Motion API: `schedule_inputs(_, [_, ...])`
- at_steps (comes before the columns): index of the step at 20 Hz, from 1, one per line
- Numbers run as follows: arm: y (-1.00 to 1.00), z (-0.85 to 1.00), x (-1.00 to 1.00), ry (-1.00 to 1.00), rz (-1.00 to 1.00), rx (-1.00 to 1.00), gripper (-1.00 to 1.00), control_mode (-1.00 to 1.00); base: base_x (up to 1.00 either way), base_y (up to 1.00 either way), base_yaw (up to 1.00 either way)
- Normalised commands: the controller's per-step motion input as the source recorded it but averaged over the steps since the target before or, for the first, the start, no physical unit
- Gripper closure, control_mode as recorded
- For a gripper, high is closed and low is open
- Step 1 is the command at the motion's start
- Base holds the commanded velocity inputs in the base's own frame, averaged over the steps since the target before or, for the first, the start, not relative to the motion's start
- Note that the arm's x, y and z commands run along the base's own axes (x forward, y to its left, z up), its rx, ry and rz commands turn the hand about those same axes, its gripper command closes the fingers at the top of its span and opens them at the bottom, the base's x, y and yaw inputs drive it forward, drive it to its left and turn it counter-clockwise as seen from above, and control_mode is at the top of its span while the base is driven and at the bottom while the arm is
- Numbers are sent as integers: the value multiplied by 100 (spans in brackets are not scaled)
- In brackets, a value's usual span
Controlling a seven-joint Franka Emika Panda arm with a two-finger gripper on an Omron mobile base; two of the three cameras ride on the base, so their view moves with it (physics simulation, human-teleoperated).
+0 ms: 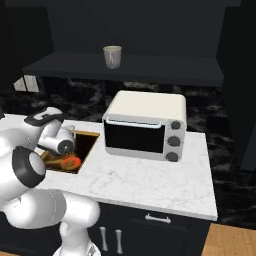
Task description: Pick the kettle from the counter and place it on the tray. Then pick the mug from the cabinet and place it on the tray. Then close the cabinet doors.
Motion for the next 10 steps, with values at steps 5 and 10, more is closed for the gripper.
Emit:
schedule_inputs(5, [0,-7,18,-5,0,3,100,-100,0,0,0])
schedule_inputs(10, [0,8,17,0,3,0,100,-100,0,0,0])
